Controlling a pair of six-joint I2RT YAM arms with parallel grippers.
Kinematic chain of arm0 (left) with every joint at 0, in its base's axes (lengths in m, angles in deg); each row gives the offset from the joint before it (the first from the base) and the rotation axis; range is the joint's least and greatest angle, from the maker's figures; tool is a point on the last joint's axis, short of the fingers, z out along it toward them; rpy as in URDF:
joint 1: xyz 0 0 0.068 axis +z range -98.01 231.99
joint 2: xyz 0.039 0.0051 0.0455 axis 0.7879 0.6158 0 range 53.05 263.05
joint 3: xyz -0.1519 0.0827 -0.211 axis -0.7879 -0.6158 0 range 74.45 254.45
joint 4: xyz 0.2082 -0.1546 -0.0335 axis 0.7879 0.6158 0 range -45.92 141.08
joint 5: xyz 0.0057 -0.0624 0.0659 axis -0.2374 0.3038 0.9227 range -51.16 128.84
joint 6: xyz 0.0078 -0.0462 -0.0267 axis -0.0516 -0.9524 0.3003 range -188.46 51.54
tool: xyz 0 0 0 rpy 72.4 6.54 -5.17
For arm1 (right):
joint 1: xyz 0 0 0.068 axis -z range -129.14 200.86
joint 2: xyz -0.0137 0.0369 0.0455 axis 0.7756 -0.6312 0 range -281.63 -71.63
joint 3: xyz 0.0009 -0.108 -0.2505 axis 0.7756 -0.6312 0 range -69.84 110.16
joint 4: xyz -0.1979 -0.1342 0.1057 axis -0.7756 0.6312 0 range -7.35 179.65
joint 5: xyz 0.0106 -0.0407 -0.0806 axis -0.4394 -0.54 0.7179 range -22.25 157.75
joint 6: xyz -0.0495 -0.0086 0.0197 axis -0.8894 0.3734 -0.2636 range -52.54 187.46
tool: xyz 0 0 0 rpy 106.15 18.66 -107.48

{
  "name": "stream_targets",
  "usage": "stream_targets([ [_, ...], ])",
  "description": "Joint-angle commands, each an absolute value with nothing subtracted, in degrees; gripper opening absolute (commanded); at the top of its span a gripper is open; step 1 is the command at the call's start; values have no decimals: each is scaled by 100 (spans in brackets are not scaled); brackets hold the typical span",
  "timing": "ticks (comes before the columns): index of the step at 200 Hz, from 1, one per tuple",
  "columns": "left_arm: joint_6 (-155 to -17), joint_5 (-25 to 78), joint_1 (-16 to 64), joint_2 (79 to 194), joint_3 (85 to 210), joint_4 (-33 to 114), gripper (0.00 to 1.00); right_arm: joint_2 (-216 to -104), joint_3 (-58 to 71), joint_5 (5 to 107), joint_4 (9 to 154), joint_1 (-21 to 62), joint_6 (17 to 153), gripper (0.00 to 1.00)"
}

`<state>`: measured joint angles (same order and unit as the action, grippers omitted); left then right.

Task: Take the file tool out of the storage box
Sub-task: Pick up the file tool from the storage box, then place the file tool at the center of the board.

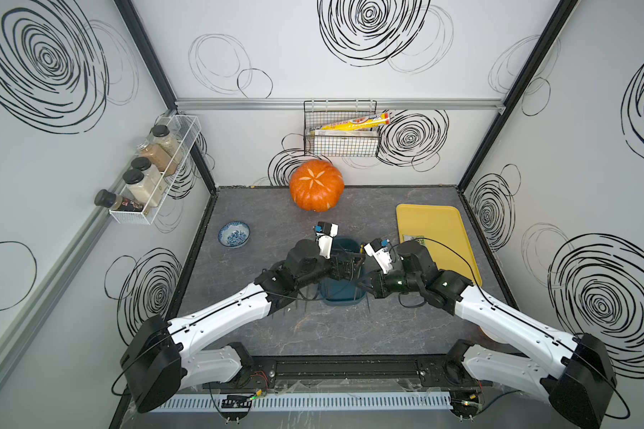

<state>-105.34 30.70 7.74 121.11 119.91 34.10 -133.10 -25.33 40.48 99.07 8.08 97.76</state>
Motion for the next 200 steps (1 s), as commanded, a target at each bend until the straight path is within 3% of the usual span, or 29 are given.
stream_targets([
  [1,-10490,3175,1069,11743,11824,3212,99,-13221,-1940,4790,11518,786,9395,0],
  [70,-10701,2506,1815,11402,11517,3037,99,-14044,804,5953,13906,793,9252,0],
  [130,-10726,2348,2100,11543,11460,3111,99,-14029,-603,6048,13422,844,9682,0],
  [200,-10687,2172,2130,11917,11541,3143,99,-15660,-960,5737,13959,1585,8840,0],
])
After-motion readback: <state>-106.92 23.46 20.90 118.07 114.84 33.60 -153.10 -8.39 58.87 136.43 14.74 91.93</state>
